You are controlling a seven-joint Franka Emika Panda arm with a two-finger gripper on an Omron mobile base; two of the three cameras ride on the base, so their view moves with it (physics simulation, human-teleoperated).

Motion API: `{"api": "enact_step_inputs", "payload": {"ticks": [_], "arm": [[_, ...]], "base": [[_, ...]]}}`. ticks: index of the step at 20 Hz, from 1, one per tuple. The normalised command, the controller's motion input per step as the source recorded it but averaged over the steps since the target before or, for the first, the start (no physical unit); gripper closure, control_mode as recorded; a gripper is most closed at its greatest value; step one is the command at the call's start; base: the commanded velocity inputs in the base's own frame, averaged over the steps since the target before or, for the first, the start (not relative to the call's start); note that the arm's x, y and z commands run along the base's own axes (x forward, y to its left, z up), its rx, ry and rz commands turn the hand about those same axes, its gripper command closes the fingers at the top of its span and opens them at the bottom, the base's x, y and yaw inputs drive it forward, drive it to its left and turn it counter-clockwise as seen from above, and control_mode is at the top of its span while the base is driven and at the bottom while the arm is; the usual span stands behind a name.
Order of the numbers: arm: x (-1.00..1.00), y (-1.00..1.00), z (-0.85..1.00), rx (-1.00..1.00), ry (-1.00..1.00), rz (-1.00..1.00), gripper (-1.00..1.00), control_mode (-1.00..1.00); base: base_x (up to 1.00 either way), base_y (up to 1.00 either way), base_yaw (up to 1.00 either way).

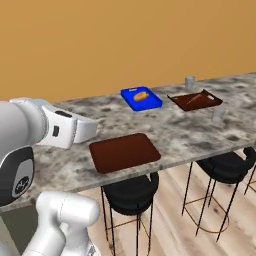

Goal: Take the cake and cupcake from the fridge and place them on the empty tray on the dining counter.

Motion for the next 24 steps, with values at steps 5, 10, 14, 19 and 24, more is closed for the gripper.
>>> {"api": "enact_step_inputs", "payload": {"ticks": [5,10,14,19,24], "arm": [[0.00,0.00,0.00,0.00,0.00,0.00,1.00,1.00],[0.20,0.07,-0.08,0.00,0.09,0.00,1.00,-1.00],[0.81,0.18,-0.62,0.01,0.50,0.00,1.00,-1.00],[0.61,0.02,-0.93,0.16,0.51,0.01,1.00,-1.00],[0.58,0.00,-1.00,0.26,0.21,0.00,1.00,-1.00]], "base": [[0.85,0.12,-0.05],[0.80,0.36,-0.12],[0.00,0.00,0.00],[0.00,0.00,0.00],[0.00,0.00,0.00]]}}
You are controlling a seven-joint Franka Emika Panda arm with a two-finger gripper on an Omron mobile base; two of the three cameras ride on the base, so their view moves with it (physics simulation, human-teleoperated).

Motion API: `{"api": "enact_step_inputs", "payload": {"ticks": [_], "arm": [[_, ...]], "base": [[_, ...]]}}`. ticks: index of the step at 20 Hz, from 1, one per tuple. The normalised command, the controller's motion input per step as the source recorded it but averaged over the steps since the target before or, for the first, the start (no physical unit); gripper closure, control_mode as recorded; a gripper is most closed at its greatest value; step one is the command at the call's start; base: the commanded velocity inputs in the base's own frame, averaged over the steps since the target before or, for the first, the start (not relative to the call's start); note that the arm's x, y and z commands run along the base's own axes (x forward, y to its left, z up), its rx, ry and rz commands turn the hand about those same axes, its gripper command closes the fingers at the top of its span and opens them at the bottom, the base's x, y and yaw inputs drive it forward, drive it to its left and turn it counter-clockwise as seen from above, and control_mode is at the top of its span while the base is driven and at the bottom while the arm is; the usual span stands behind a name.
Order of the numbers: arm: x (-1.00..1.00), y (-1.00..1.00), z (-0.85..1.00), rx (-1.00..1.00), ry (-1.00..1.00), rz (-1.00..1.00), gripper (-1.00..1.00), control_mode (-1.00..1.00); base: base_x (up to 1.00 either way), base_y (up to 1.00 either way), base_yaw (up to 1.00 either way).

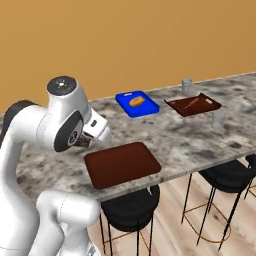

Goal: Take the cake and cupcake from the fridge and place them on the empty tray on the dining counter.

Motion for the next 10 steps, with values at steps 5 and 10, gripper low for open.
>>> {"api": "enact_step_inputs", "payload": {"ticks": [5,10], "arm": [[0.29,0.00,-0.84,0.05,-0.22,0.00,1.00,-1.00],[0.40,0.00,-0.71,0.00,-0.25,0.00,1.00,-1.00]], "base": [[0.00,0.00,0.00],[0.00,0.00,0.00]]}}
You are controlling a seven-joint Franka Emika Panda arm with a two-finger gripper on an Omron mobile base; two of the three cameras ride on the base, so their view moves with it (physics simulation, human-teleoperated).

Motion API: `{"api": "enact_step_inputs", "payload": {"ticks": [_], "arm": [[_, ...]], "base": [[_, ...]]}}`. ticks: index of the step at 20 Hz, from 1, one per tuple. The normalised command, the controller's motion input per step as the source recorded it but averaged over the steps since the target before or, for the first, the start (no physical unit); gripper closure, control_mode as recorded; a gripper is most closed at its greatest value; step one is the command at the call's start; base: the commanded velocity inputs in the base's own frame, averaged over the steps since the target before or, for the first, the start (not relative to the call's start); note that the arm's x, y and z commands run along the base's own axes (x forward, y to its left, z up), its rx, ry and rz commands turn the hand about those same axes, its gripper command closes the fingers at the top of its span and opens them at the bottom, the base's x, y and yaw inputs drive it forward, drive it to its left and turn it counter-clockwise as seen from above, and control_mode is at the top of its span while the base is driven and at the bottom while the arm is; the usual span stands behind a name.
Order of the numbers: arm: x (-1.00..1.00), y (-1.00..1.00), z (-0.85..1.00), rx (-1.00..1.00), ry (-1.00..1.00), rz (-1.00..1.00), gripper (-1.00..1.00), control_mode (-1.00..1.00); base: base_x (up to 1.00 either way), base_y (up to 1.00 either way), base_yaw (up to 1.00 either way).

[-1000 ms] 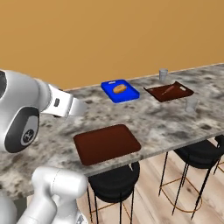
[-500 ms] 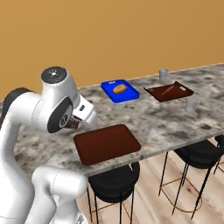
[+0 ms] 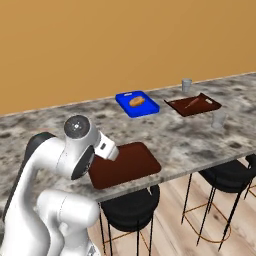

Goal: Take the cake and cupcake from the fridge and place them on the empty tray on the dining counter.

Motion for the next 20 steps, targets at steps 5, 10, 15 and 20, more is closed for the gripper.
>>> {"api": "enact_step_inputs", "payload": {"ticks": [5,10,15,20], "arm": [[0.79,0.00,-0.25,0.00,0.01,0.00,1.00,-1.00],[0.49,0.00,-0.22,0.00,0.21,0.00,1.00,-1.00],[0.30,-0.02,-0.45,0.01,0.09,0.00,1.00,-1.00],[0.20,-0.02,-0.38,0.04,0.00,0.00,1.00,-1.00]], "base": [[0.00,0.00,0.00],[0.00,0.00,0.00],[0.00,0.00,0.00],[0.00,0.00,0.00]]}}
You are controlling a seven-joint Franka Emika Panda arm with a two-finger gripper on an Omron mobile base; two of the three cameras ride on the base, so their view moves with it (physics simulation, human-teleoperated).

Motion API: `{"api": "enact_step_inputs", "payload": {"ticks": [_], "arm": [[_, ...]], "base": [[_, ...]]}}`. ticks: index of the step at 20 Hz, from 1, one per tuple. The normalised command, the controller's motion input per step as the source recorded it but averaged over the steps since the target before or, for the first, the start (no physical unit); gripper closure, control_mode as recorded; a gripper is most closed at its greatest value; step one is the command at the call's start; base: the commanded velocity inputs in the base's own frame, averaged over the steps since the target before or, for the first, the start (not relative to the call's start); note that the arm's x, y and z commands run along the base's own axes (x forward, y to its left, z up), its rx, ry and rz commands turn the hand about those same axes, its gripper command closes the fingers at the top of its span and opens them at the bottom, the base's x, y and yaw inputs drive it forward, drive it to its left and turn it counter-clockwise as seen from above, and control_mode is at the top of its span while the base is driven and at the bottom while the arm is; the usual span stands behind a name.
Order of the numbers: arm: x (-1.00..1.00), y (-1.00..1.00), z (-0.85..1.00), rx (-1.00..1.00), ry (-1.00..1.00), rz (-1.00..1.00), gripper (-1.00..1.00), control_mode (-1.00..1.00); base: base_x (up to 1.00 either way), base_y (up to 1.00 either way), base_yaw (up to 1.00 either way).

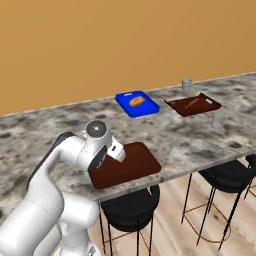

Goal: Take the cake and cupcake from the fridge and place them on the empty tray on the dining counter.

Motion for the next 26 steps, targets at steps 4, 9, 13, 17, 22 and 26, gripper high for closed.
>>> {"api": "enact_step_inputs", "payload": {"ticks": [4,9,13,17,22,26], "arm": [[0.19,0.00,-0.40,0.01,-0.02,0.00,1.00,-1.00],[0.31,-0.01,-0.32,0.00,-0.01,0.00,1.00,-1.00],[0.44,-0.03,-0.26,0.00,0.01,0.00,1.00,-1.00],[0.37,-0.05,-0.25,0.00,0.02,0.00,1.00,-1.00],[0.12,0.00,-0.27,0.01,0.01,0.00,1.00,-1.00],[0.11,0.00,-0.28,0.01,0.01,0.00,1.00,-1.00]], "base": [[0.00,0.00,0.00],[0.00,0.00,0.00],[0.00,0.00,0.00],[0.00,0.00,0.00],[0.00,0.00,0.00],[0.00,0.00,0.00]]}}
